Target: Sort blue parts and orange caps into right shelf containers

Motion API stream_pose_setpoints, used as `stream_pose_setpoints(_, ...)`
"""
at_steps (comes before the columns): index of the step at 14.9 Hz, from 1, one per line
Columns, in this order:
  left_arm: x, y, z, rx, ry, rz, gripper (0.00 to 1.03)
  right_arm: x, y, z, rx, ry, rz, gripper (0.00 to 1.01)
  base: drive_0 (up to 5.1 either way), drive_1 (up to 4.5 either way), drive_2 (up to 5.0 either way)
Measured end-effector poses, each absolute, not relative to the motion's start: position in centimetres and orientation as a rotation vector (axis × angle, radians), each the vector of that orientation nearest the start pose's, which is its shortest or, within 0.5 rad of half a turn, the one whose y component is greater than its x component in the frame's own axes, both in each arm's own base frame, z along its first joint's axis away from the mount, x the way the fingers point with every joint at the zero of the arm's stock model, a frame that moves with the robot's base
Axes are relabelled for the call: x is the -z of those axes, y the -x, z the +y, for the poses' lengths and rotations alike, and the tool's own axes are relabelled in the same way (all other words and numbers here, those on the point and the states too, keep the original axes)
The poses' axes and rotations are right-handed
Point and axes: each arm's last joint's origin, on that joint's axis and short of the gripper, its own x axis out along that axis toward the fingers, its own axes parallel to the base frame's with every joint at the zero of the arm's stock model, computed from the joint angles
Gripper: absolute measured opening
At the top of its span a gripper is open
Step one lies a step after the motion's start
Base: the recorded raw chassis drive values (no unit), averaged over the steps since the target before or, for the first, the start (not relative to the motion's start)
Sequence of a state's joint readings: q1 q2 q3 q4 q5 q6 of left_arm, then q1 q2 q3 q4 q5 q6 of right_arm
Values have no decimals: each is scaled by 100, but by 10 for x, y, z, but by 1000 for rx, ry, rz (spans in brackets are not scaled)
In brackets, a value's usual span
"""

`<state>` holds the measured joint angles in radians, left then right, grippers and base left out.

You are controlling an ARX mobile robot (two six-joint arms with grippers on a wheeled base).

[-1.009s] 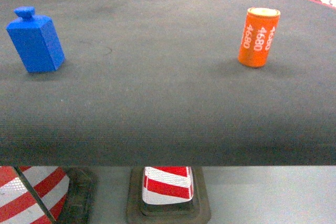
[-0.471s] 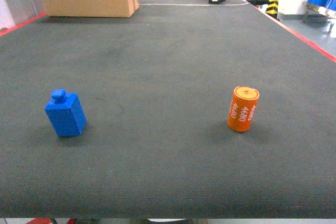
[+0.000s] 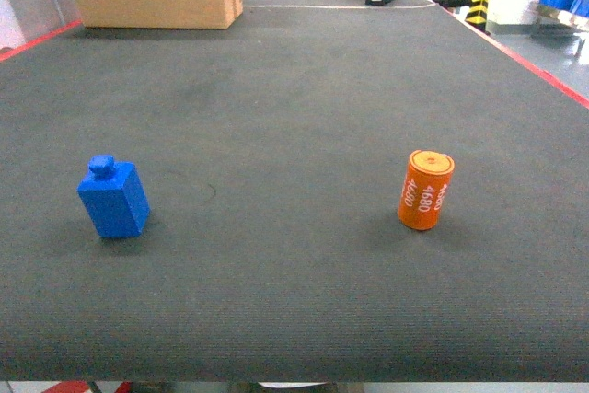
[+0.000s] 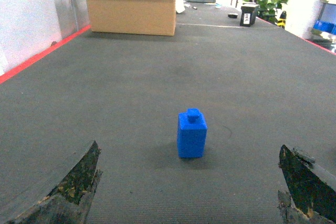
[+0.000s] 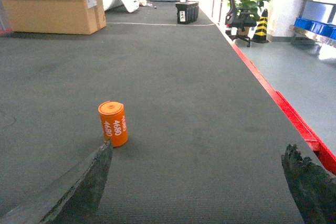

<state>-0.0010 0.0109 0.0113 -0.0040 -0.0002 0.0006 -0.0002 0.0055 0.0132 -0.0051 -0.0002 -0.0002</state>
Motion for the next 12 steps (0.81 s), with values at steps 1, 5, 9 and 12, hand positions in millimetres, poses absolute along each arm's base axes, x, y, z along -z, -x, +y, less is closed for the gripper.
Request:
stream_pose_setpoints(1,-166,-98,0,1,-1,4,98,-167,-97,0,0,0,-2,98,0,0,0)
stream_pose_setpoints(5,-166,-98,0,1,0,4,98,-167,-97,0,0,0,-2,98,0,0,0)
stream_pose_setpoints(9,-166,-98,0,1,-1,4,98,-167,-97,0,0,0,-2,98,0,0,0)
stream_pose_setpoints(12,-166,-98,0,1,-1,4,98,-167,-97,0,0,0,-2,98,0,0,0)
